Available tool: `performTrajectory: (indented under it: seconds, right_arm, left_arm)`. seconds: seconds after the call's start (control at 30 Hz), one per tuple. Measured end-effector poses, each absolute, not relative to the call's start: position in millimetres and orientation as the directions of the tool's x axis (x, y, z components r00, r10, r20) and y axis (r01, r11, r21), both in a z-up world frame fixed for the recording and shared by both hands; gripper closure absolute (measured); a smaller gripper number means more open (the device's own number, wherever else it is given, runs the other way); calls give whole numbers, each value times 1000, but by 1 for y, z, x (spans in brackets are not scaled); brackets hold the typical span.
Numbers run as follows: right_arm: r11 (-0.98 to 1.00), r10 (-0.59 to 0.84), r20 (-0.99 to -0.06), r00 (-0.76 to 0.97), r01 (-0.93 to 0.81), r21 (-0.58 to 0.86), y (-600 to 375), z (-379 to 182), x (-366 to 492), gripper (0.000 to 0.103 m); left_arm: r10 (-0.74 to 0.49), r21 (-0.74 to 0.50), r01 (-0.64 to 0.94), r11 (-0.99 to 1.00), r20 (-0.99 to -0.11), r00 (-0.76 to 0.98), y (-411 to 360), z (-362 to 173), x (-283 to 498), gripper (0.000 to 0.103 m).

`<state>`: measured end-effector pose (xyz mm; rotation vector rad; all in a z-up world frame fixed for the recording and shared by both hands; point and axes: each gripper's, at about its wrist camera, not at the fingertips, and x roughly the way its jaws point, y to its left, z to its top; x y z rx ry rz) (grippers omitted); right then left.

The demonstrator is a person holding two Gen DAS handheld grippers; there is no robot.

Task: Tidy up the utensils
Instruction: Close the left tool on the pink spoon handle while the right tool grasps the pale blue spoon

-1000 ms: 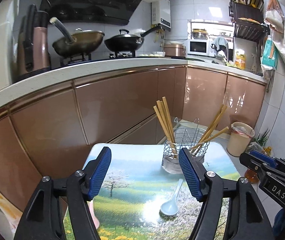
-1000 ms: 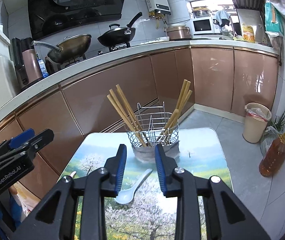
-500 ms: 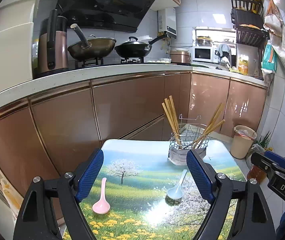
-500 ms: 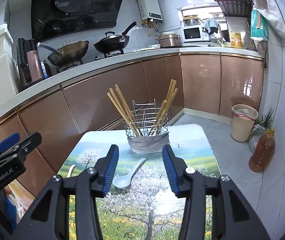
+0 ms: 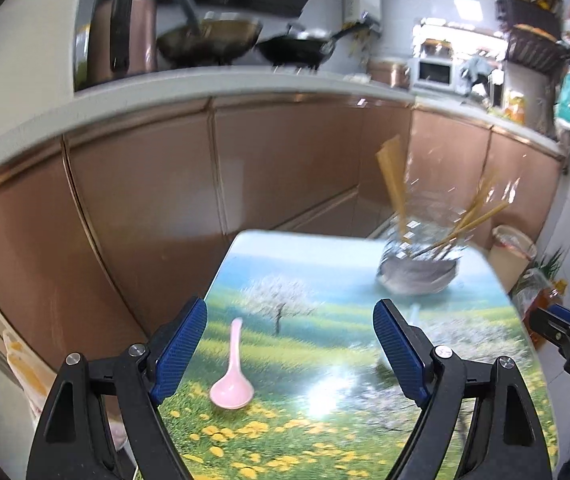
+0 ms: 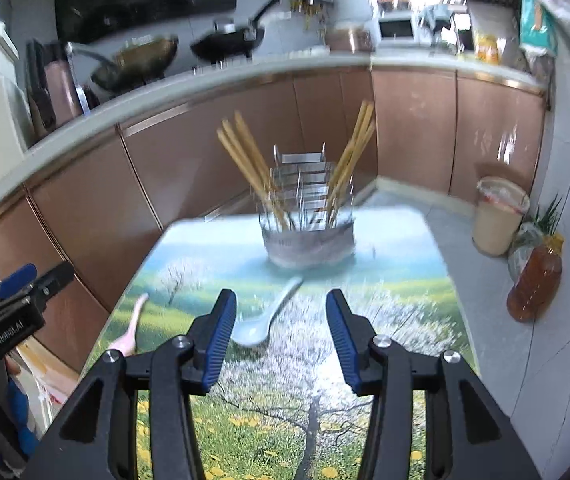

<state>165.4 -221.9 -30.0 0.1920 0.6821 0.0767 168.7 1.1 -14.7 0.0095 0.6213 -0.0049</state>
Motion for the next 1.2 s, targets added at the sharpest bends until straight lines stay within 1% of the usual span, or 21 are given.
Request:
performTrajectory:
  seconds: [0.1,0.17,0.3,0.47,0.6,0.67,0.97,1.03,1.13,1.17,1.2]
  right_arm:
    - [976,156,-696,701,-1,218,-216,-54,199,58]
    - [973,171,-728,664,0,229,-214,-67,215,58]
    - [971,186,-776,602,7,238,-207,-92,252,58]
    - [960,212,-809,548,36,277,-201,-119,286,58]
    - [951,227,-830,510,68,303,-201,-140,309,58]
    - [945,240,-834,497,77,317,-200,-146,315,59]
    - [936,253,-858,447,111,333,-196,-170,339,60]
    - [938,248,-864,438,115,328,-196,-173,342,65]
    - [943,238,-871,430,114,314,-193,-174,347,71]
    - [944,237,-873,427,112,311,-192,-174,348,72]
    - [947,232,-876,422,109,303,-190,-173,349,75]
  left_arm:
    - [3,-11,-13,1000,-649,761,19,-33,193,19]
    - [1,-25,-25,999,-701,713,33,-47,213,18]
    - [-26,-80,-61,995,-790,613,63,-78,249,19]
    - [-79,-134,-71,988,-855,513,85,-111,282,24]
    - [-87,-136,-78,988,-888,451,90,-135,298,30]
    - [-87,-132,-77,988,-902,422,91,-147,305,37]
    - [-110,-143,-66,987,-924,367,89,-166,317,45]
    - [-110,-143,-69,987,-928,357,90,-170,318,46]
    - [-108,-141,-69,988,-928,357,91,-169,318,48]
    - [-107,-140,-69,988,-928,356,90,-169,318,50]
    - [-107,-139,-67,988,-929,355,90,-168,318,52]
